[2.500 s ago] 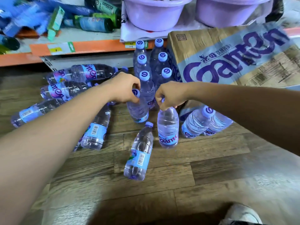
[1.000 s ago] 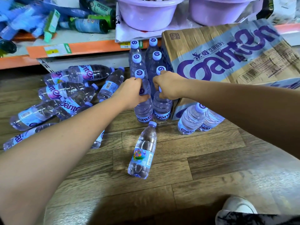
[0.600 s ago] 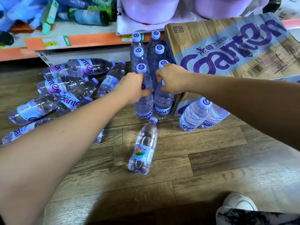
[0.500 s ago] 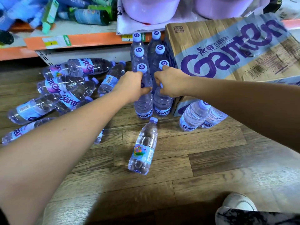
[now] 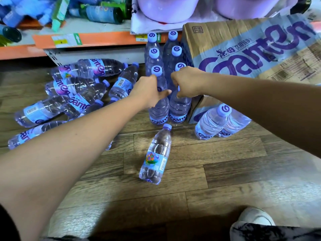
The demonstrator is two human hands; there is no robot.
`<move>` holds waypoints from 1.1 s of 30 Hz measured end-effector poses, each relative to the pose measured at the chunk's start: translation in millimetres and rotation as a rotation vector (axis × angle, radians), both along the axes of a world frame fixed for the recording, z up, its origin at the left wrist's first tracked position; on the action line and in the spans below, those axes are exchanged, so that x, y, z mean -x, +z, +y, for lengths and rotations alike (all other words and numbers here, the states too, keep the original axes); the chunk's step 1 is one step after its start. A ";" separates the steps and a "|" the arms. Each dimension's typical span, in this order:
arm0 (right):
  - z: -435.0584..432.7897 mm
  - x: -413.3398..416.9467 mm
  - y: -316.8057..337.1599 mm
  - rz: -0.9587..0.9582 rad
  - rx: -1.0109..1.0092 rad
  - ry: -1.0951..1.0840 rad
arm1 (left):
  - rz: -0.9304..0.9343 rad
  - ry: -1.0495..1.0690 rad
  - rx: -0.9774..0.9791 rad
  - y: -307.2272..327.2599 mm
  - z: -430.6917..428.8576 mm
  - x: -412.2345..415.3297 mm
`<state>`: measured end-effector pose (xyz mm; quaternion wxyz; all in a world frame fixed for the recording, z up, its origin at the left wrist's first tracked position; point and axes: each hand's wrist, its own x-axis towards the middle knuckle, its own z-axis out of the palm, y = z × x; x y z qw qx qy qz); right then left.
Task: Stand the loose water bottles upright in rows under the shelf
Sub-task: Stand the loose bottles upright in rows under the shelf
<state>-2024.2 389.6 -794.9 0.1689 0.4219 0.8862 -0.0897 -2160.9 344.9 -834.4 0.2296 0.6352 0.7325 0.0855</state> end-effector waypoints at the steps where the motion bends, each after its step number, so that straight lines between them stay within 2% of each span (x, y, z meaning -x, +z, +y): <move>1: 0.1 3.8 3.1 -0.042 -0.026 -0.002 | -0.016 -0.001 0.041 2.2 0.4 -0.4; 4: -6.7 17.8 9.8 -0.103 -0.179 0.015 | -0.139 0.008 0.194 10.1 3.4 1.3; 6: -15.0 26.4 11.9 -0.133 -0.208 0.040 | -0.262 0.005 0.302 10.5 5.4 9.7; 8: -25.0 31.2 13.6 -0.203 -0.048 0.047 | -0.354 -0.042 0.393 8.7 4.7 21.3; 11: -37.4 31.2 -2.1 -0.273 0.356 0.001 | -0.411 -0.029 0.415 7.3 -1.0 35.9; 14: -52.6 30.7 -30.7 -0.258 0.462 0.093 | -0.394 0.018 0.453 2.3 -3.0 49.4; 20: -79.8 30.1 -77.2 -0.242 0.268 0.445 | -0.246 0.050 0.517 -12.3 -0.8 79.2; 23: -91.3 28.1 -96.2 -0.328 0.185 0.538 | -0.198 0.099 0.510 -24.6 0.1 97.6; 26: -92.1 32.6 -103.5 -0.323 0.132 0.619 | -0.090 0.116 0.502 -34.6 -3.0 122.1; 29: -84.1 42.7 -102.3 -0.368 0.223 0.607 | 0.045 0.102 0.463 -38.0 -6.1 154.1; 33: -76.3 68.5 -83.2 -0.518 0.355 0.621 | 0.070 0.095 0.436 -22.5 3.7 198.0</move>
